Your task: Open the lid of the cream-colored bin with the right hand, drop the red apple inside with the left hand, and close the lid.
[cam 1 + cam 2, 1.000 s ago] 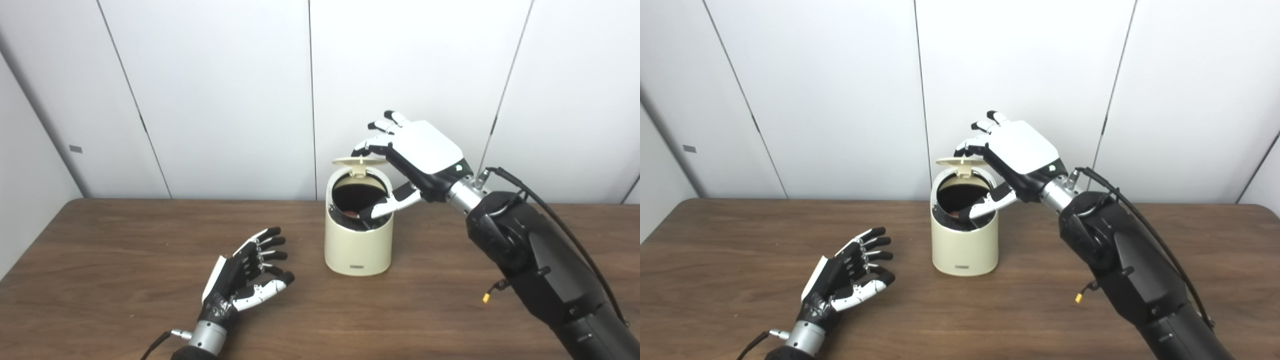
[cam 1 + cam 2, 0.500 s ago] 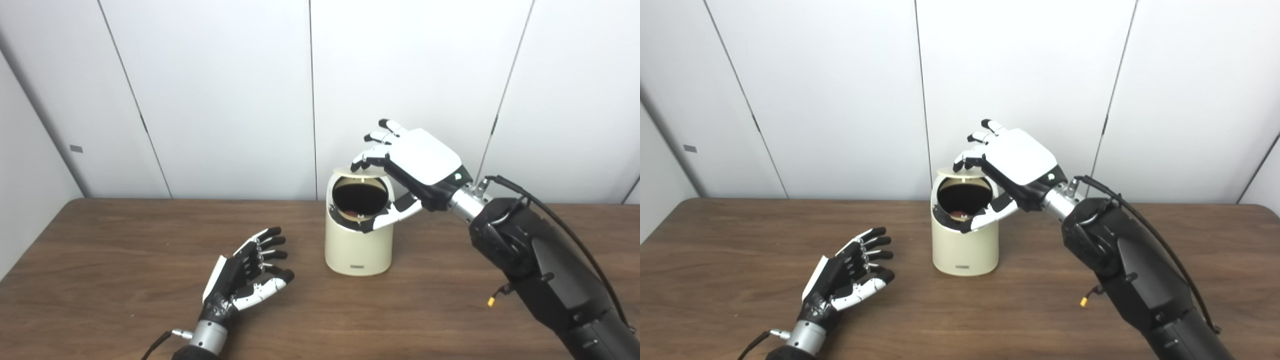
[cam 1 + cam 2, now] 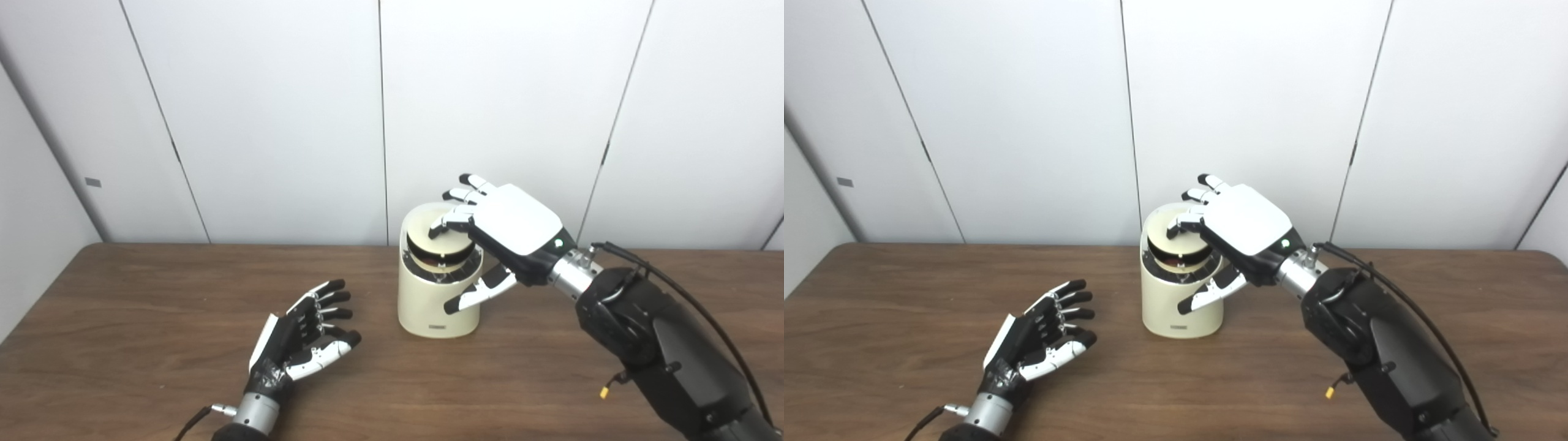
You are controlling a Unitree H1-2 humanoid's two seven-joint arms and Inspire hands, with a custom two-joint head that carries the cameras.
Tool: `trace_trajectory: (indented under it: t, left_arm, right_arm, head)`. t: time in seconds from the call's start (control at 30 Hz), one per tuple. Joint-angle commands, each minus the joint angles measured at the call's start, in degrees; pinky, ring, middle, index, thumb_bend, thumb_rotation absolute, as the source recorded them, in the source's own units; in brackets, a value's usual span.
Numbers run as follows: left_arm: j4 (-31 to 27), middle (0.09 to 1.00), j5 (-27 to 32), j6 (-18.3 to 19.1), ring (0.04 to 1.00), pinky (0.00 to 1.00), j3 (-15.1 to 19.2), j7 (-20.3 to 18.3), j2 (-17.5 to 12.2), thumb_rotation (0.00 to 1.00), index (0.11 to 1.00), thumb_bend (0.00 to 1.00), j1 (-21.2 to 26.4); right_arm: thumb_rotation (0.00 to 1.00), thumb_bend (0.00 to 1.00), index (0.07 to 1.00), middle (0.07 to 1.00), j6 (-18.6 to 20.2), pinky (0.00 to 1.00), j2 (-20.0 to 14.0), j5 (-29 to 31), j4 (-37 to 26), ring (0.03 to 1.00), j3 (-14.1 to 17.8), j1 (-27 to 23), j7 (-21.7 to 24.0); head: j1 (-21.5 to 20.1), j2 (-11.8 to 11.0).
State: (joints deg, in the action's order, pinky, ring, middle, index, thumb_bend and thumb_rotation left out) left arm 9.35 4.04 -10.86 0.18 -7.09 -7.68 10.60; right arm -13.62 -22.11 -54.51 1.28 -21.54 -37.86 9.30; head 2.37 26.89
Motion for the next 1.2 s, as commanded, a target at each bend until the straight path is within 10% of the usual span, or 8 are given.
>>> trace_trajectory:
  t: [0.0,1.17]
  left_arm:
    - [-2.18,0.807,-0.77,-0.67,0.722,0.58,0.29,0.54,-0.10,0.21,0.849,0.73,0.79]
    - [-4.41,0.812,0.69,1.19,0.738,0.57,0.88,-0.42,-0.60,0.21,0.844,0.73,-0.08]
  right_arm:
    - [0.65,0.74,0.692,0.685,-0.80,0.98,-0.01,-0.24,-1.70,0.885,0.16,-1.60,-1.04]
    - [0.60,0.76,0.711,0.692,1.18,0.99,-0.21,-1.24,-2.28,0.885,-0.03,1.36,1.56]
  head:
    - [0.06,0.15]
    - [-0.21,2.73]
